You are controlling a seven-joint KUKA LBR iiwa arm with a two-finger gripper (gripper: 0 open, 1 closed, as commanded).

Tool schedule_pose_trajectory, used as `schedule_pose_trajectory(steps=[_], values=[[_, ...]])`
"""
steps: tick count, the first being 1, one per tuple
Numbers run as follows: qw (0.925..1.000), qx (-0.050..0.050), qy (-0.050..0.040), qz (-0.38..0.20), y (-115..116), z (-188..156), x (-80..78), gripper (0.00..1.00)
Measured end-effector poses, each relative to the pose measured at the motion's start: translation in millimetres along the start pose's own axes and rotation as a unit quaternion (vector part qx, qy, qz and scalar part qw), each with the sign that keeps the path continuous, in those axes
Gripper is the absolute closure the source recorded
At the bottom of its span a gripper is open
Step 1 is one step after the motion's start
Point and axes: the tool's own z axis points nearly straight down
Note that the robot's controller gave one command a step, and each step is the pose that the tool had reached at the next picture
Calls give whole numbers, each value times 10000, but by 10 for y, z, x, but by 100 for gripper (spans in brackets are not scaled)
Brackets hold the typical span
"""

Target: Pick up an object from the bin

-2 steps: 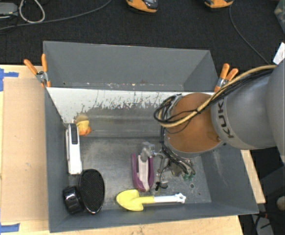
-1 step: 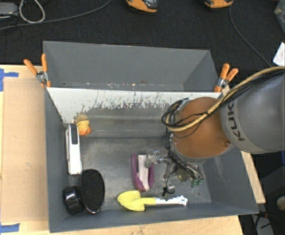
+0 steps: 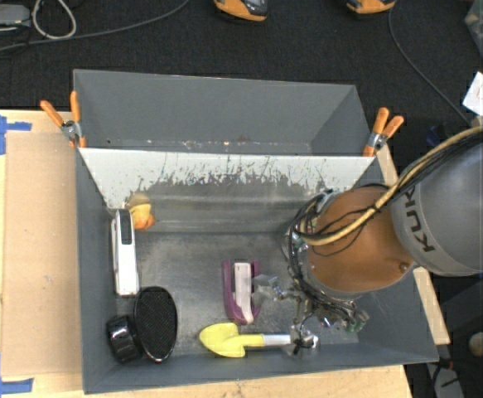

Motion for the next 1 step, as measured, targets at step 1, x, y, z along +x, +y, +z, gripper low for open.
schedule_pose_trajectory(steps=[1], values=[[9997, 43, -122, -211, -38, 274, -53, 0]])
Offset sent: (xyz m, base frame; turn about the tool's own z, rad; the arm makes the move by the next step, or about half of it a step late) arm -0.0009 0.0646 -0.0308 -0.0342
